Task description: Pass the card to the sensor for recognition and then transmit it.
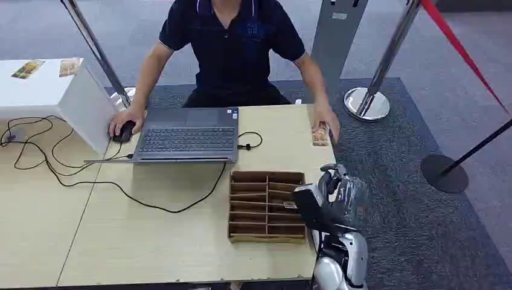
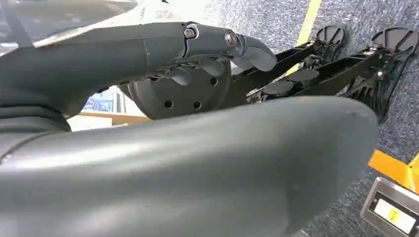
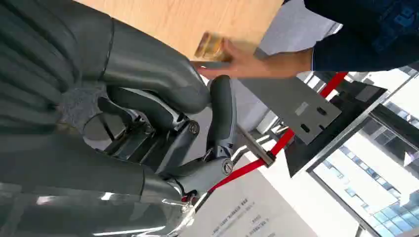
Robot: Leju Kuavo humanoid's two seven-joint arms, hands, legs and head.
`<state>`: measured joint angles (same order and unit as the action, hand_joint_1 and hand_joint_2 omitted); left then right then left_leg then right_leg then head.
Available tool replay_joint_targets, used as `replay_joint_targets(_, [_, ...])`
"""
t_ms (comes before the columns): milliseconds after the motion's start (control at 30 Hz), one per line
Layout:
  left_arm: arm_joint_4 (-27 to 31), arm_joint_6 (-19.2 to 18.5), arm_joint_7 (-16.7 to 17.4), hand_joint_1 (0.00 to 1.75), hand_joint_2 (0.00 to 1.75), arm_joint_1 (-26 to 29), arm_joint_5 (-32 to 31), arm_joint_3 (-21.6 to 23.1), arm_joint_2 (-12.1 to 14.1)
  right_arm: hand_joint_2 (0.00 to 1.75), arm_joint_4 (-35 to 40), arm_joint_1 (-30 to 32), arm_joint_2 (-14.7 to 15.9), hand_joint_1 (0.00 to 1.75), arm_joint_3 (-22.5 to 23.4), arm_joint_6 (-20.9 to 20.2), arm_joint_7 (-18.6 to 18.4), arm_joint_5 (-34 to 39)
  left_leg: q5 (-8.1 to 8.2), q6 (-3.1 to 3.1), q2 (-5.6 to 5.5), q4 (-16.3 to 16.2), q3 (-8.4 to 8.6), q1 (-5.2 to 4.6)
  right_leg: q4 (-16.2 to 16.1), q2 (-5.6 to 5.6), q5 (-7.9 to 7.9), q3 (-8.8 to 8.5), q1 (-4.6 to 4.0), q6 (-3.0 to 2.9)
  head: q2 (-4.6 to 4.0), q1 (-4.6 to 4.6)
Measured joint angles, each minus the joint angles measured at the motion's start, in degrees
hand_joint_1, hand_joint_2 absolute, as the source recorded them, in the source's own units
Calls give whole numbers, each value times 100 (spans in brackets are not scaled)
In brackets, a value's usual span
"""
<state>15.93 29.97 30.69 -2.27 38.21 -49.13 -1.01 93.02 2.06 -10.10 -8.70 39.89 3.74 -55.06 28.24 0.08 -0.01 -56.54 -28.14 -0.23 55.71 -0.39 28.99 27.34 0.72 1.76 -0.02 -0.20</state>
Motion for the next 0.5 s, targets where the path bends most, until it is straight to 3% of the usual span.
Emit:
replay_joint_targets(133, [0,0,0,0,0,0,0,0,0,175,0,0,0,175,7,0,0,2,0,0,0,0,1,0,0,0,0,0,0,0,0,0])
replay_joint_targets(167, [0,0,0,0,0,-1,0,0,0,175,0,0,0,7,11,0,0,0,0,0,0,0,1,0,0,0,0,0,0,0,0,0])
replay_joint_targets(200, [0,0,0,0,0,-1,0,0,0,175,0,0,0,0,13,0,-2,2,0,0,0,0,0,0,0,0,0,0,0,0,0,0])
replay_joint_targets(500, [-4,0,0,0,0,-3,0,9,0,175,0,-1,-41,0,54,0,37,-18,0,0,0,0,0,0,0,0,0,0,0,0,0,0])
